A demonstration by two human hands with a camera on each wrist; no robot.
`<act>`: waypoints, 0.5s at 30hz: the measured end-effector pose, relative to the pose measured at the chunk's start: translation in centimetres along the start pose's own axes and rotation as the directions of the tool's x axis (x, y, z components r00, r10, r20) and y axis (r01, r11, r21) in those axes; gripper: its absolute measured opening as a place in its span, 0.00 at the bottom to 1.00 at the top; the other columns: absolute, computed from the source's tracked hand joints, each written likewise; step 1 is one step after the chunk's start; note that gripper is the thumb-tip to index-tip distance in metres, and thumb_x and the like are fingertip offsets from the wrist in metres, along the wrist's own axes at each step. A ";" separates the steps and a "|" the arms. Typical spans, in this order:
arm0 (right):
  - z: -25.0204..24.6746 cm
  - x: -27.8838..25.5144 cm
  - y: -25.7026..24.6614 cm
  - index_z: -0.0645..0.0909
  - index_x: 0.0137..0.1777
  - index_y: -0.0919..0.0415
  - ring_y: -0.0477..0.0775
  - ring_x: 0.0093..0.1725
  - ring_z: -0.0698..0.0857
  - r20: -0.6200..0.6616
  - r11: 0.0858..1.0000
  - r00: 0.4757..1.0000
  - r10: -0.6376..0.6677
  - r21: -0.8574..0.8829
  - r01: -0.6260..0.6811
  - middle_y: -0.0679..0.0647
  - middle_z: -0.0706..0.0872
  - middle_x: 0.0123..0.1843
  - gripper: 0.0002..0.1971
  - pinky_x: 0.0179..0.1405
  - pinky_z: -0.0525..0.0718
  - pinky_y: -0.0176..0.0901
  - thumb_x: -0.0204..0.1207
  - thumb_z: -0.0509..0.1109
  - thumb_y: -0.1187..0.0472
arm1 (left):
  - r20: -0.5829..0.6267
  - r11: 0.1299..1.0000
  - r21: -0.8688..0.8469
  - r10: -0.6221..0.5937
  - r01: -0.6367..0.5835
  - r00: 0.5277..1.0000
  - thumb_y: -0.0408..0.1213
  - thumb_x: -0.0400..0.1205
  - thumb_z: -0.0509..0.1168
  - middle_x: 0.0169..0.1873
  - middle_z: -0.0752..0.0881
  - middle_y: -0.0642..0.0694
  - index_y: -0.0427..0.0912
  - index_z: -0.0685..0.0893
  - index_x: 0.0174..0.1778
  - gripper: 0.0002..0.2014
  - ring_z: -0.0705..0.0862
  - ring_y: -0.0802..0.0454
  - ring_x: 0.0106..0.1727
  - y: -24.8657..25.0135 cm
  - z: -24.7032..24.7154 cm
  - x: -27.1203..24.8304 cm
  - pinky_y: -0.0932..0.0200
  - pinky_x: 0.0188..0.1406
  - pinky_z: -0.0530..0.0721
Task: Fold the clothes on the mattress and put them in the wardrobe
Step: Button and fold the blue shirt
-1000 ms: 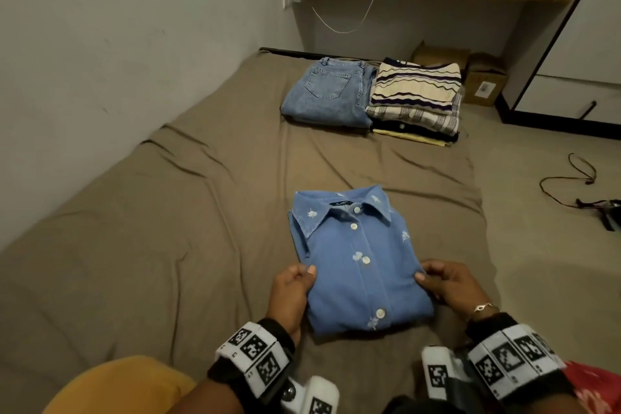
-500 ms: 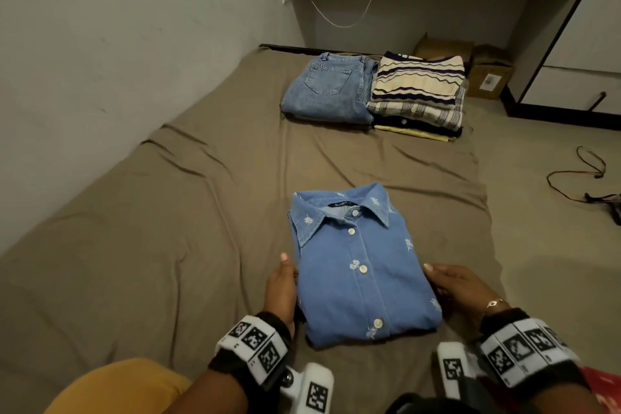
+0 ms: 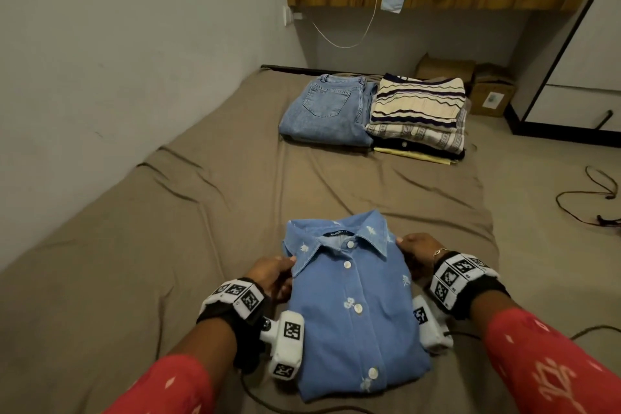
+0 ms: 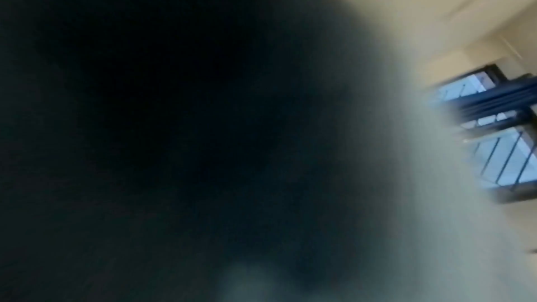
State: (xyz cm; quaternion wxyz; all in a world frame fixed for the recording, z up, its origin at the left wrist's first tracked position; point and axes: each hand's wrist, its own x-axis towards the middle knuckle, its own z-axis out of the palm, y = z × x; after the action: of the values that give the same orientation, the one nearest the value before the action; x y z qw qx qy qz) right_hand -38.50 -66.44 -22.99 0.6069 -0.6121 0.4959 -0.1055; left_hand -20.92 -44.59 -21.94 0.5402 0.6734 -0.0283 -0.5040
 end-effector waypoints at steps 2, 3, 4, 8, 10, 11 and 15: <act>0.0 0.7 -0.7 0.68 0.29 0.62 0.50 0.19 0.69 0.041 0.995 0.998 -0.037 -0.088 0.040 0.56 0.71 0.22 0.16 0.20 0.70 0.33 0.79 0.64 0.70 | 0.056 1.000 0.000 0.012 -0.012 0.998 0.36 0.85 0.56 0.14 0.69 0.48 0.42 0.70 0.28 0.17 0.62 0.58 0.10 0.2 -0.2 0.0 0.74 0.11 0.59; -0.1 0.9 -1.1 0.68 0.29 0.62 0.51 0.19 0.70 0.051 0.990 0.997 -0.058 -0.129 0.064 0.54 0.72 0.19 0.17 0.18 0.70 0.33 0.79 0.64 0.71 | 0.061 0.999 -0.010 0.032 -0.032 0.998 0.36 0.85 0.57 0.15 0.69 0.48 0.42 0.71 0.27 0.17 0.62 0.59 0.10 0.4 -0.4 0.1 0.74 0.11 0.59; -0.2 1.1 -1.6 0.68 0.28 0.62 0.49 0.17 0.72 0.052 0.983 0.995 -0.087 -0.157 0.094 0.50 0.73 0.15 0.17 0.16 0.70 0.32 0.78 0.64 0.72 | 0.038 0.997 -0.038 0.065 -0.064 0.997 0.36 0.84 0.58 0.14 0.68 0.48 0.41 0.70 0.27 0.18 0.62 0.58 0.10 0.5 -0.8 0.2 0.75 0.13 0.59; -0.7 2.0 -2.2 0.68 0.30 0.62 0.48 0.12 0.73 0.015 0.981 0.990 -0.140 -0.136 0.141 0.54 0.74 0.17 0.16 0.12 0.71 0.34 0.79 0.63 0.74 | -0.184 0.959 -0.082 0.255 -0.273 0.949 0.33 0.84 0.58 0.10 0.66 0.49 0.38 0.69 0.25 0.19 0.60 0.59 0.09 0.4 -2.6 0.2 0.74 0.15 0.57; -0.1 2.2 -1.6 0.67 0.31 0.62 0.52 0.18 0.71 0.025 0.980 0.992 -0.122 -0.158 0.125 0.57 0.72 0.22 0.16 0.20 0.70 0.38 0.79 0.63 0.73 | -0.240 0.963 -0.014 0.258 -0.269 0.936 0.34 0.85 0.57 0.10 0.68 0.48 0.38 0.69 0.28 0.18 0.62 0.58 0.09 -0.7 -2.7 -0.2 0.75 0.12 0.59; 0.2 2.2 -1.3 0.67 0.30 0.61 0.51 0.21 0.70 0.042 0.978 0.993 -0.111 -0.175 0.117 0.57 0.71 0.23 0.16 0.23 0.69 0.39 0.79 0.63 0.72 | -0.243 0.970 -0.028 0.227 -0.241 0.943 0.36 0.86 0.57 0.12 0.70 0.47 0.38 0.70 0.30 0.17 0.63 0.57 0.09 -1.4 -2.4 -0.3 0.74 0.11 0.61; -1.2 -0.1 -1.6 0.70 0.31 0.64 0.52 0.15 0.73 0.102 0.995 0.992 -0.072 -0.061 0.079 0.55 0.75 0.17 0.16 0.14 0.70 0.32 0.81 0.62 0.65 | -0.180 0.987 -0.102 0.106 -0.126 0.978 0.45 0.85 0.58 0.18 0.74 0.48 0.41 0.75 0.33 0.17 0.69 0.58 0.13 -2.9 -1.7 -2.3 0.71 0.11 0.65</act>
State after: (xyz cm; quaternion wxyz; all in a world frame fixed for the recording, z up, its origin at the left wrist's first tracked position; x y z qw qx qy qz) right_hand -38.70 -67.53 -21.31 0.6066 -0.6541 0.4445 -0.0814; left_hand -22.30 -40.90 -22.82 0.6063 0.6803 0.0085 -0.4117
